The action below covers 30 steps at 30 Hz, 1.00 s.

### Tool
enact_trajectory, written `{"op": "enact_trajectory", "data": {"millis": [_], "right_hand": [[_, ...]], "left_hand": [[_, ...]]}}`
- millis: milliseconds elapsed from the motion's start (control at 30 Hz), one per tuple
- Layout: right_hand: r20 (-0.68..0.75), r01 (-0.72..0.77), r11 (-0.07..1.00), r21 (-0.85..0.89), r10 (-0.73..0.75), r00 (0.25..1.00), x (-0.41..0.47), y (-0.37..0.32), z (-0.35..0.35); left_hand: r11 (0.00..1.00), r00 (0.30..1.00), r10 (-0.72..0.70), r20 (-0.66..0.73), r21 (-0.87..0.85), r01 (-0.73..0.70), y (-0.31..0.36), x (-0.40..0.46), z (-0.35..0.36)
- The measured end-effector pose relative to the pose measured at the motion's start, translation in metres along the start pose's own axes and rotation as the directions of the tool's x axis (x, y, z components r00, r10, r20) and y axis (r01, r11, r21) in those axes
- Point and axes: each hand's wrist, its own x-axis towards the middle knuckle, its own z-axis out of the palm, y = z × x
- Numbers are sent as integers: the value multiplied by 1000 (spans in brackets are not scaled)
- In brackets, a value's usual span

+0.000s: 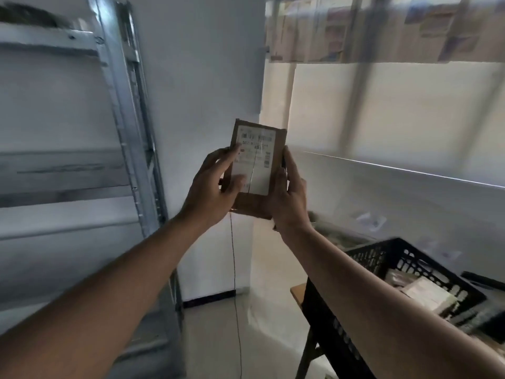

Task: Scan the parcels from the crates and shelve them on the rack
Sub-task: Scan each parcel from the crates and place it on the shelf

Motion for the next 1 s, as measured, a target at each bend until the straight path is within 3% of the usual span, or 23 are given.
{"op": "enact_trajectory", "data": {"millis": [300, 533, 1000], "right_hand": [[280, 18, 989, 147, -60, 958, -79, -45, 112], [407, 47, 980, 192, -123, 905, -150, -92, 232], [554, -13, 970, 244, -128, 823, -304, -160, 502]], "left_hand": [[972, 978, -90, -187, 196, 127, 14, -81, -143], [916, 946, -103, -306, 341, 210, -3, -144, -277], [815, 939, -107, -328, 512, 272, -74, -265, -556]]}}
